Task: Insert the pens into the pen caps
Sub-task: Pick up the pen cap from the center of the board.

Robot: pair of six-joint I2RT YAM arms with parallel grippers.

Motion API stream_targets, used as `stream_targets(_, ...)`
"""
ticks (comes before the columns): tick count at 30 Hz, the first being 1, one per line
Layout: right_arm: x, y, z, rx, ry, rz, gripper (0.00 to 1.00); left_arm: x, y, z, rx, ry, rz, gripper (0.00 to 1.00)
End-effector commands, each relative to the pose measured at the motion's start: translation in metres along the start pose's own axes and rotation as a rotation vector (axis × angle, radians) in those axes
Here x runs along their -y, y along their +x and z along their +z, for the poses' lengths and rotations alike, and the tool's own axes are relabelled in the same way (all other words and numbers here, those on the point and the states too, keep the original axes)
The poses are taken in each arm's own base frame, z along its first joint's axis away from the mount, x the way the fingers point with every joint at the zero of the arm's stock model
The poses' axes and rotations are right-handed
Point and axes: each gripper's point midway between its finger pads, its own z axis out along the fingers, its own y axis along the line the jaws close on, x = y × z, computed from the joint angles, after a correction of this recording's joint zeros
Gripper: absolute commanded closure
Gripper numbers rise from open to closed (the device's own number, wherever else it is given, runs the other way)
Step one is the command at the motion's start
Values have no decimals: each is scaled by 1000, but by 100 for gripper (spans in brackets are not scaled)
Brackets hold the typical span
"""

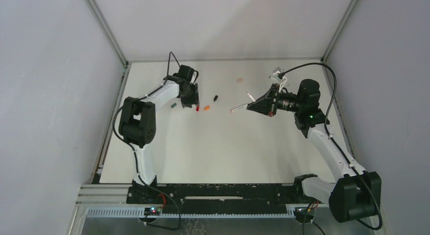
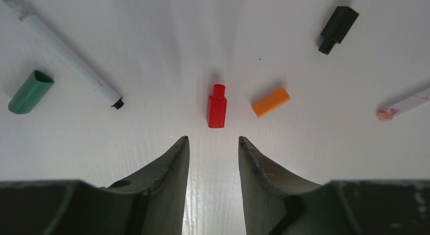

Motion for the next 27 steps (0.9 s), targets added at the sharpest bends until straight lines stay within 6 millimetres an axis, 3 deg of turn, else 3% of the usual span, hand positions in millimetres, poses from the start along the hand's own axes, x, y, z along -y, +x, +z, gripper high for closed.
stream_targets(1, -2, -5, -3, 17, 5, -57, 100, 5, -12, 1, -4, -3, 44, 57)
stream_targets(8, -1, -6, -2, 18, 3, -53, 100, 7, -12, 19, -50, -1, 51, 61)
stream_targets(27, -2, -7, -2, 21, 0, -54, 100, 10, -3, 34, -117, 2, 51, 68)
